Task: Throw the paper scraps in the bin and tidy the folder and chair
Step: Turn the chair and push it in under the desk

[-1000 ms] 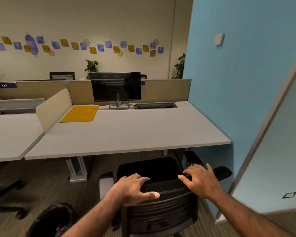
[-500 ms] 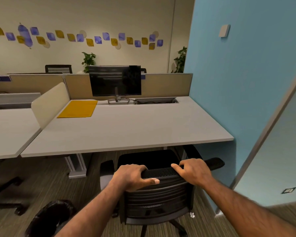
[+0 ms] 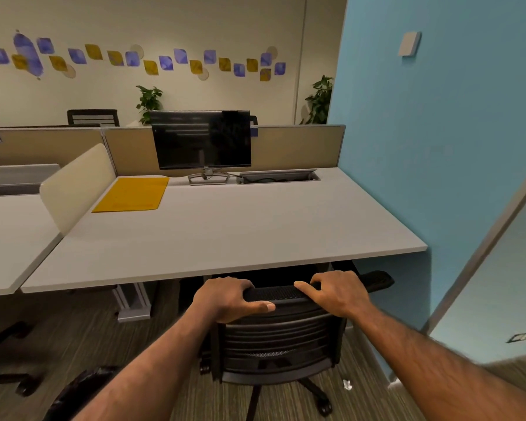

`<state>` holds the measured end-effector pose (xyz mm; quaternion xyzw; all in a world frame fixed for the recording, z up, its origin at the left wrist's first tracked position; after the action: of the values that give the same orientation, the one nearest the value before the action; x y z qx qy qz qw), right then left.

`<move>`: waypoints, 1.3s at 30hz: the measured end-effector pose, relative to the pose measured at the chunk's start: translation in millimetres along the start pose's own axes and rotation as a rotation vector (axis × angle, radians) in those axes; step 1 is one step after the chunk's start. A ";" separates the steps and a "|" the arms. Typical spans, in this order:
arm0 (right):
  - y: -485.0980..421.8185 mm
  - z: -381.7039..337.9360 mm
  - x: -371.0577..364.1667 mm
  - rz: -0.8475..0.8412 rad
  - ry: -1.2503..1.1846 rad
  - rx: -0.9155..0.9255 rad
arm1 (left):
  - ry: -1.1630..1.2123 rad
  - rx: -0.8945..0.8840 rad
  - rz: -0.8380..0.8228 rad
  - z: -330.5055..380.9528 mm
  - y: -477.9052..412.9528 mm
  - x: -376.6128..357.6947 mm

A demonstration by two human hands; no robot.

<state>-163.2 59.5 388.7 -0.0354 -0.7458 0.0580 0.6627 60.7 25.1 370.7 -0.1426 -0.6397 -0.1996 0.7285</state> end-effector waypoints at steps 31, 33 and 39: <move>-132.8 8.5 -19.2 -0.096 -0.172 0.234 | -0.030 -0.063 -0.008 -43.3 -116.9 14.3; -133.8 11.1 -19.1 -0.104 -0.175 0.246 | -0.009 -0.060 -0.017 -40.9 -118.9 15.2; -131.0 3.5 -16.3 -0.102 -0.160 0.271 | -0.002 -0.023 -0.028 -42.0 -113.0 17.6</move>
<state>-161.6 -72.6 389.7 0.0966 -0.7825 0.1270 0.6019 45.8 -95.6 376.8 -0.1420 -0.6399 -0.2170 0.7234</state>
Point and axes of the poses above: each hand's wrist, its own y-axis away from the middle knuckle, its own x-axis out of the back of the hand, z = x × y, the point moved 8 cm from there along -y, towards the middle knuckle, and after that the axes turned 4 degrees about -y, right-handed, at the moved point
